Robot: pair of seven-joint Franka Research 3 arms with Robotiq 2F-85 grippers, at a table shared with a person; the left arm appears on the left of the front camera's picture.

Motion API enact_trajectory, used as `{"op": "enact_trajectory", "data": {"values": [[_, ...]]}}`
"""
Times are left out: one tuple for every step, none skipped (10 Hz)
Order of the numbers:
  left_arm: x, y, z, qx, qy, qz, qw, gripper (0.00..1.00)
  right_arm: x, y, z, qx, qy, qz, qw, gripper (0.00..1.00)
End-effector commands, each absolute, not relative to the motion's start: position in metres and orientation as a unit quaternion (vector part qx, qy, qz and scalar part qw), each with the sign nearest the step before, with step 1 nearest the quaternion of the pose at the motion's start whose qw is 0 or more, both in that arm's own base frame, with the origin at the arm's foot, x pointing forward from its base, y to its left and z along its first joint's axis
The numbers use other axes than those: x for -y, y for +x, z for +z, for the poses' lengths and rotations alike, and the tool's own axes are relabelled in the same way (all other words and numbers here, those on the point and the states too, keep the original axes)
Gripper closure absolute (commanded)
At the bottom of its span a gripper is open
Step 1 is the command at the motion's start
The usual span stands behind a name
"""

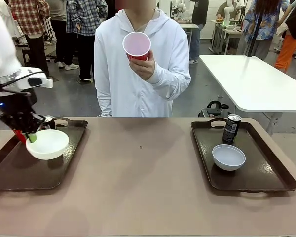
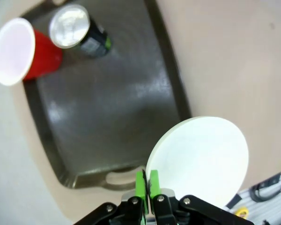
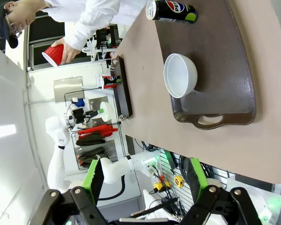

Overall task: Prepare tableware on both trays.
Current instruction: Pick up a Picnic Bowl from the table and place it on a Handle tray.

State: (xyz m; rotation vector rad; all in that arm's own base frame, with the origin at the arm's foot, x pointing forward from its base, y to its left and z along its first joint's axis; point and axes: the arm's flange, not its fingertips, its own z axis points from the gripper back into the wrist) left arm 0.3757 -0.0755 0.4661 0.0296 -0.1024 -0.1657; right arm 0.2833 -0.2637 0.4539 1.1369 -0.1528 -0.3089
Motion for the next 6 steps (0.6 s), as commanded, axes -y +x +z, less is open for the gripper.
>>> {"op": "enact_trajectory", "data": {"values": [[0.054, 0.374, 0.451, 0.075, 0.005, -0.063, 0.995, 1.0, 0.262, 0.28, 0.454, 0.069, 0.536, -0.145, 0.829, 0.07], [0.045, 0.38, 0.44, 0.071, 0.002, -0.052, 0.996, 1.0, 0.262, 0.28, 0.454, 0.069, 0.536, -0.145, 0.829, 0.07], [0.041, 0.387, 0.43, 0.073, 0.003, -0.05, 0.996, 1.0, 0.262, 0.28, 0.454, 0.069, 0.536, -0.145, 0.829, 0.07], [0.039, 0.394, 0.42, 0.074, 0.004, -0.048, 0.996, 1.0, 0.262, 0.28, 0.454, 0.069, 0.536, -0.145, 0.829, 0.07], [0.035, 0.401, 0.407, 0.074, 0.011, -0.035, 0.997, 1.0, 0.262, 0.28, 0.454, 0.069, 0.536, -0.145, 0.829, 0.07], [0.03, 0.407, 0.396, 0.066, 0.015, -0.022, 0.997, 1.0, 0.262, 0.28, 0.454, 0.069, 0.536, -0.145, 0.829, 0.07]]}}
